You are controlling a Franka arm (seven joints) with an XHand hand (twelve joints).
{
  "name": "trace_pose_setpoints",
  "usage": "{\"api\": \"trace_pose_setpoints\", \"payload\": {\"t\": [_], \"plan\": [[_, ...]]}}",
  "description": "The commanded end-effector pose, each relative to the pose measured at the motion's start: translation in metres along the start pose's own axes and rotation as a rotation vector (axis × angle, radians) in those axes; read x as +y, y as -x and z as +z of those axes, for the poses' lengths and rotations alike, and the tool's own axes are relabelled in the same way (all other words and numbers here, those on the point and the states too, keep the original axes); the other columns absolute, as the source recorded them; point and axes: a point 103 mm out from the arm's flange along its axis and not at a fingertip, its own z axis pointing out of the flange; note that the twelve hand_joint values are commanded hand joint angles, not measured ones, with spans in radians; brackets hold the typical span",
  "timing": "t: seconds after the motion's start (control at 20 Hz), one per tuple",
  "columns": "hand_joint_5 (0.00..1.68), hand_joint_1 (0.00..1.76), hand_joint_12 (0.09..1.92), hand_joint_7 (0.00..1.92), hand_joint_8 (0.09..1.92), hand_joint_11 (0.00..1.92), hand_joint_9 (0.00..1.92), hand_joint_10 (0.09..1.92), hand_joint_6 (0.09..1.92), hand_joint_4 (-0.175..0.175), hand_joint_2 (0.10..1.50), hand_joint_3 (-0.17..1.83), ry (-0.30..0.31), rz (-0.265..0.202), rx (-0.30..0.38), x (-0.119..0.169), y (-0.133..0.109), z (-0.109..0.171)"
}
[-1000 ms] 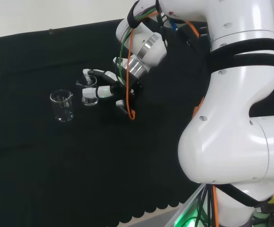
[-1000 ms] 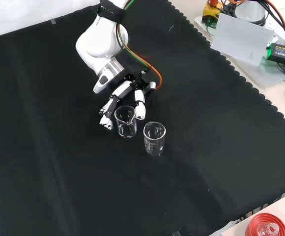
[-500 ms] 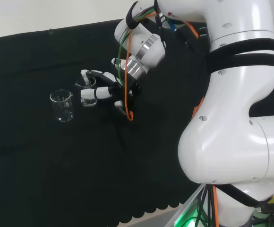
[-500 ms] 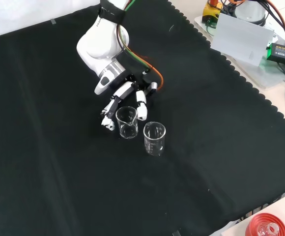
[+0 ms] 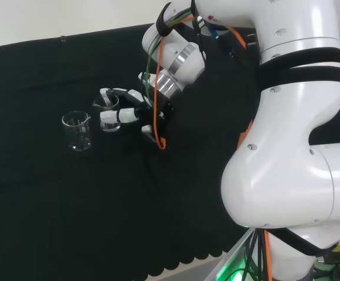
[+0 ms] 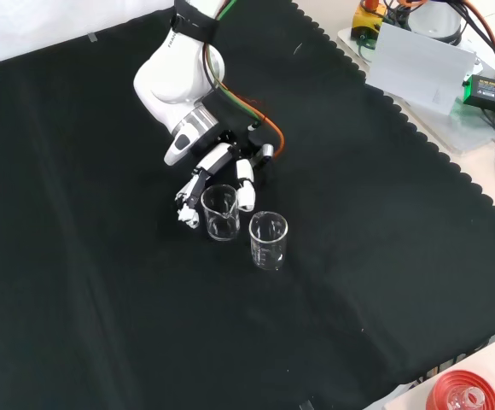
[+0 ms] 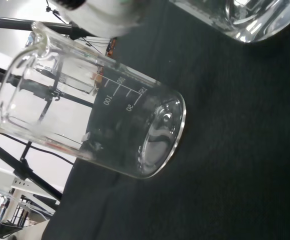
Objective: Pick up the beaker on the right.
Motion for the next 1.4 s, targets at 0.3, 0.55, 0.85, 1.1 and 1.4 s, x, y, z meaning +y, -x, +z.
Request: {"api": "trace_pose_setpoints", "payload": {"t": [0.3, 0.55, 0.85, 1.1, 1.4], "plan": [[0.39, 0.96, 1.31, 0.35, 0.71, 0.0, 0.38, 0.71, 0.09, -0.086, 0.85, -0.17, 0.016, -0.003, 0.014, 0.001, -0.001, 0.002], [0.51, 0.98, 1.34, 0.45, 0.69, 0.02, 0.46, 0.68, 0.15, -0.076, 0.87, -0.17, 0.062, 0.003, 0.033, 0.001, -0.001, 0.003], [1.17, 1.23, 1.09, 1.26, 0.42, 0.73, 1.09, 0.51, 0.68, 0.003, 1.06, -0.17, 0.118, 0.043, -0.038, -0.001, -0.004, -0.006], [1.28, 1.41, 0.88, 1.6, 0.09, 1.05, 1.35, 0.2, 0.58, -0.16, 1.03, -0.17, 0.148, 0.044, -0.053, 0.008, -0.009, -0.003], [1.28, 1.42, 0.86, 1.63, 0.09, 1.08, 1.38, 0.15, 0.54, -0.175, 1.02, -0.17, 0.205, 0.003, -0.097, -0.002, -0.018, -0.031]]}}
